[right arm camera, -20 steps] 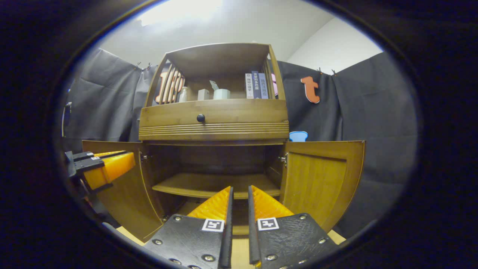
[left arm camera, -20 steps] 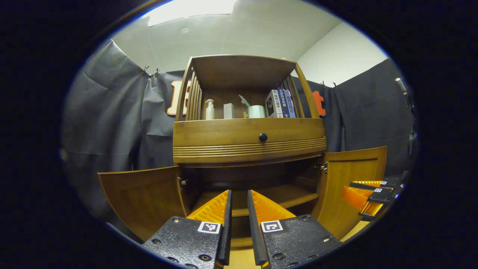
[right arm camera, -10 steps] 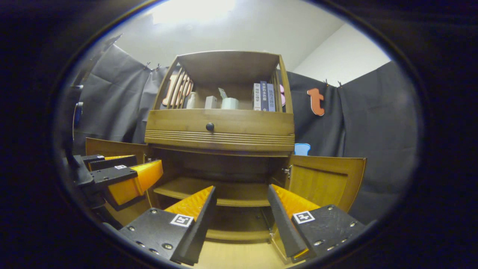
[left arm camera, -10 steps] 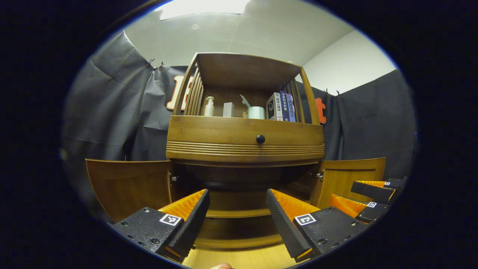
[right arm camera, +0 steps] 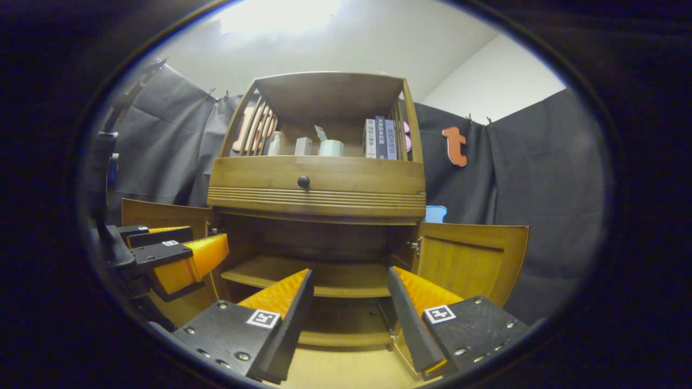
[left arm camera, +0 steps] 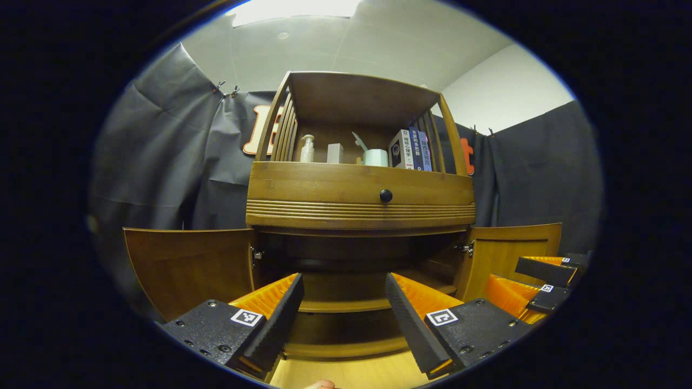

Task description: Open the right door of the double-door shoe cabinet with the right hand, and open the left door with the left hand.

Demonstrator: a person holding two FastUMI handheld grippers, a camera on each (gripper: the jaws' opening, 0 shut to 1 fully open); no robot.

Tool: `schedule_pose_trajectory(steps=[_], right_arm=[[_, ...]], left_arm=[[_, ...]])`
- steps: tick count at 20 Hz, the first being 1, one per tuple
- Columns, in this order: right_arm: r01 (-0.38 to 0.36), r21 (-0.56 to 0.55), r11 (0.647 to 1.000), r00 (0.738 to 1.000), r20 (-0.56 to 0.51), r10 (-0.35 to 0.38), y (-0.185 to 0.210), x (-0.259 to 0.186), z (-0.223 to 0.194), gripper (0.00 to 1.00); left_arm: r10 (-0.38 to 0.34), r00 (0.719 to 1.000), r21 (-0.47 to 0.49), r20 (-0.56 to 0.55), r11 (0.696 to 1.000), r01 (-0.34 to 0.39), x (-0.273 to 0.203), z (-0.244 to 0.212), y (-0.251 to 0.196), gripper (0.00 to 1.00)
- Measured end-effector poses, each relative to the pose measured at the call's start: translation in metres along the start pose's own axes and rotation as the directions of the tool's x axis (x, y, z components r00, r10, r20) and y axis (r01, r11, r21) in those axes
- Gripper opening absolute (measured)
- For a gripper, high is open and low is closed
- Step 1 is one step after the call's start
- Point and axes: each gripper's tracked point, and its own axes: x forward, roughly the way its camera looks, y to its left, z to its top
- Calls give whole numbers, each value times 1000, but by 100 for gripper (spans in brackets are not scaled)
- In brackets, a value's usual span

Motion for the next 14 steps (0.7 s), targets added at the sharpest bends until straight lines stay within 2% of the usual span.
schedule_pose_trajectory(steps=[1,2,3,4,5,6,7,8,10,12,13,14], right_arm=[[12,-3,1000,1000,1,-12,-1,-2,0,75],[24,-5,1000,1000,1,-24,-3,-5,1,82],[37,-6,999,999,-1,-37,-3,-8,0,82],[54,-5,999,999,-4,-54,-4,-11,-2,75],[72,-4,997,997,-7,-72,-7,-15,-4,75],[92,-5,996,996,-9,-92,-10,-20,-5,75],[114,-7,993,993,-10,-114,-14,-26,-6,82],[140,-9,990,990,-11,-140,-20,-32,-6,82],[201,-4,980,979,-16,-201,-36,-46,-7,82],[270,14,963,963,-20,-270,-64,-66,-7,82],[306,20,952,952,-19,-305,-82,-75,-7,75],[339,21,941,941,-18,-339,-101,-85,-8,75]], left_arm=[[-13,1000,2,-6,1000,13,-1,-1,-1,95],[-30,999,5,-12,1000,30,-1,-3,-4,95],[-51,999,7,-19,999,51,-2,-4,-6,92],[-75,997,9,-25,997,75,-3,-6,-9,95],[-100,995,10,-30,995,100,-3,-7,-13,97],[-128,991,14,-33,992,128,-4,-8,-18,94],[-158,987,19,-37,987,158,-3,-10,-22,94],[-190,981,23,-39,981,191,-3,-11,-29,94],[-271,961,25,-44,962,273,-4,-12,-46,92],[-363,931,13,-40,932,363,-8,-12,-72,95],[-405,913,4,-42,914,406,-8,-12,-88,94],[-445,895,-7,-39,895,445,-10,-12,-106,95]])
